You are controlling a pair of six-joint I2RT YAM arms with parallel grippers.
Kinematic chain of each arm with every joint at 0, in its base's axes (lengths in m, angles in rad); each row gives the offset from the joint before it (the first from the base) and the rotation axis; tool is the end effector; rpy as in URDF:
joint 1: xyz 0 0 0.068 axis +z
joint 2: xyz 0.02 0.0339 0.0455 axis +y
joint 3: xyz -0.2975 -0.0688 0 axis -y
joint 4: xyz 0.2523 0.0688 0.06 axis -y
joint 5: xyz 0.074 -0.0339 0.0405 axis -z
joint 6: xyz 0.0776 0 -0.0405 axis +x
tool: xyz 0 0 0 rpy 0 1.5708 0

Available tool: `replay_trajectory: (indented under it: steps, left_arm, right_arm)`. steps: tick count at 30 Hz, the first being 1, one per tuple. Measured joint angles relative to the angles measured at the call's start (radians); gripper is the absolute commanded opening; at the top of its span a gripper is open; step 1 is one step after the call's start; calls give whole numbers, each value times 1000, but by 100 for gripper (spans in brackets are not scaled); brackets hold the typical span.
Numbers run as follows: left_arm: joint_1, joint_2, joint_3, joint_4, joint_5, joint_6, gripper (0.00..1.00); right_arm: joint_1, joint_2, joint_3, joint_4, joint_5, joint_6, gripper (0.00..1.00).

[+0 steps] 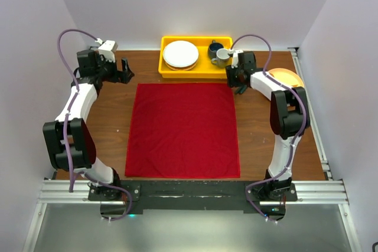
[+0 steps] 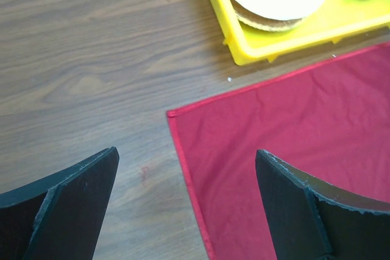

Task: Fold the napkin into a case and place the utensils inside
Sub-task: Pick up the flattened napkin from the center of the board.

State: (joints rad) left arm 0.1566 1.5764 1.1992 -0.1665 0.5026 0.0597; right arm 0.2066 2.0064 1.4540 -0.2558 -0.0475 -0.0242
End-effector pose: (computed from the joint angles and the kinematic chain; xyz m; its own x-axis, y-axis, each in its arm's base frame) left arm 0.4008 0.0254 0.3004 -0.4939 -0.0251 -0.8691 0.3005 0.9331 -0.1977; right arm 0.4851 0.1054 0.1924 -0.7017 -0.1718 -0.6914 -0.2541 0.9670 0.0176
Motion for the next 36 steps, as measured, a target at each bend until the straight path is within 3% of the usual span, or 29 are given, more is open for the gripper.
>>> replay_trajectory:
  steps: [14,20,28,30,34,36]
  left_arm:
    - [0,12,14,64,-72,5,100]
    - [0,68,35,63,-79,14,91]
    - [0,171,105,27,-87,14,90]
    - [0,185,110,24,-90,13,89]
    - [0,220,132,21,-97,13,87]
    - [0,242,147,19,-105,13,86]
  right_arm:
    - [5,115,51,42,3,53,41]
    - [5,133,80,35,5,71,39]
    - [5,156,106,25,15,89,32]
    - [5,164,121,12,23,92,29]
    - [5,168,134,-13,31,95,6]
    - [4,168,135,-19,34,95,0]
